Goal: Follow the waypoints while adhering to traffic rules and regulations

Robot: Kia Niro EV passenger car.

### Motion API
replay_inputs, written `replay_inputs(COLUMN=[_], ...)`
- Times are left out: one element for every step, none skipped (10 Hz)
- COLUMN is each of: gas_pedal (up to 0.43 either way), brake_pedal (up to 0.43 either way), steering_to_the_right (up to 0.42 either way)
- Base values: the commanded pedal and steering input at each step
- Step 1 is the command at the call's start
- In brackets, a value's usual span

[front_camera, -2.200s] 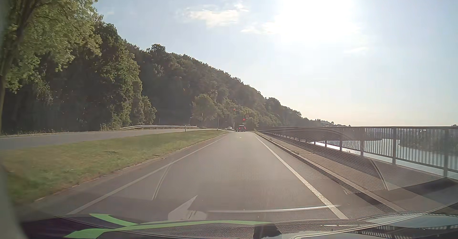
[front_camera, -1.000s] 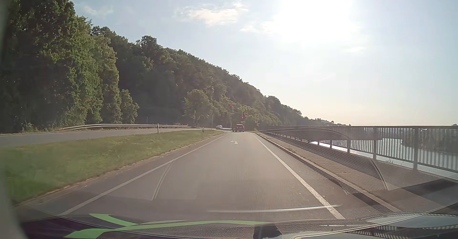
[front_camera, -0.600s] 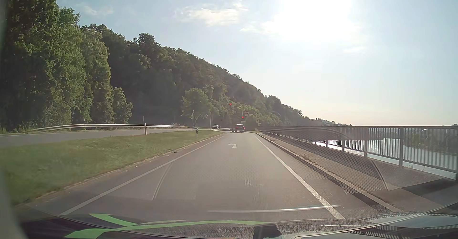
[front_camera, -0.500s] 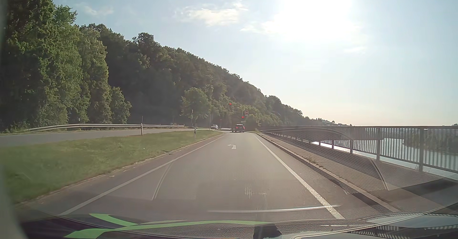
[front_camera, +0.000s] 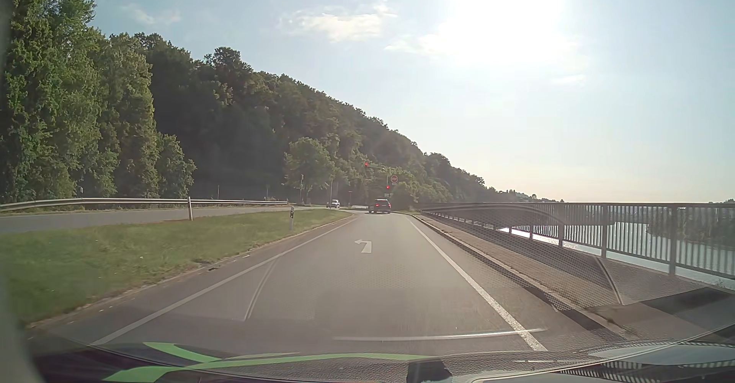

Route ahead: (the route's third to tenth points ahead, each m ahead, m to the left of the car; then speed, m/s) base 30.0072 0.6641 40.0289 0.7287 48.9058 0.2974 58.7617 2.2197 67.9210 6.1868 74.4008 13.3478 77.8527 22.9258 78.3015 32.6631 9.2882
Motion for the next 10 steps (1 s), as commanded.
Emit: replay_inputs(gas_pedal=[0.059,0.059,0.059,0.059,0.059,0.059,0.028,0.0,0.0,0.0], brake_pedal=[0.0,0.0,0.0,0.0,0.0,0.0,0.0,0.0,0.0,0.0], steering_to_the_right=[0.006,0.006,0.006,0.006,0.006,0.006,0.006,0.006,0.005,0.003])
